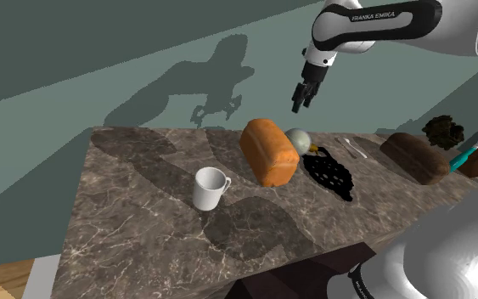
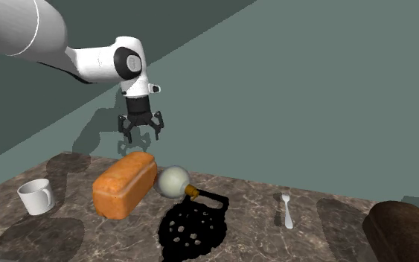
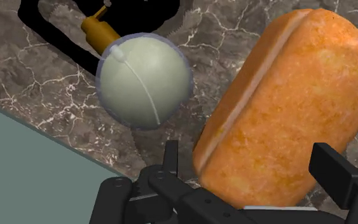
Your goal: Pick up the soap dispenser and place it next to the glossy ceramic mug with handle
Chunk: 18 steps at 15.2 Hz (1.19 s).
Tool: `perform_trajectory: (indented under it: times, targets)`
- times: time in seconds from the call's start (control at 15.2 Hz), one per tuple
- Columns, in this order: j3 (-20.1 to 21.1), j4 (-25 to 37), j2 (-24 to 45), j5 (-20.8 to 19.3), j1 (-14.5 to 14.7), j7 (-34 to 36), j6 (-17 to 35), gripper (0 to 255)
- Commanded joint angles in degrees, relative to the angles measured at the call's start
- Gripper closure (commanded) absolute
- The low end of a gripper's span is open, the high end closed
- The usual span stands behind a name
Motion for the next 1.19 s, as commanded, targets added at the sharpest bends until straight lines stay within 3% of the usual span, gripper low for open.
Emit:
perform_trajectory:
  times: [0.0,0.46,0.92,1.12]
  targets:
    - [-1.1,-2.8,0.1,-0.3,-0.9,-6.0,2.8,0]
    - [-5.0,-7.7,4.0,-0.4,-4.5,-26.3,11.1,0]
    - [-7.1,-6.7,13.1,1.7,-9.2,-47.2,18.6,0]
    - [-7.0,-6.9,15.2,2.3,-10.1,-49.8,20.8,0]
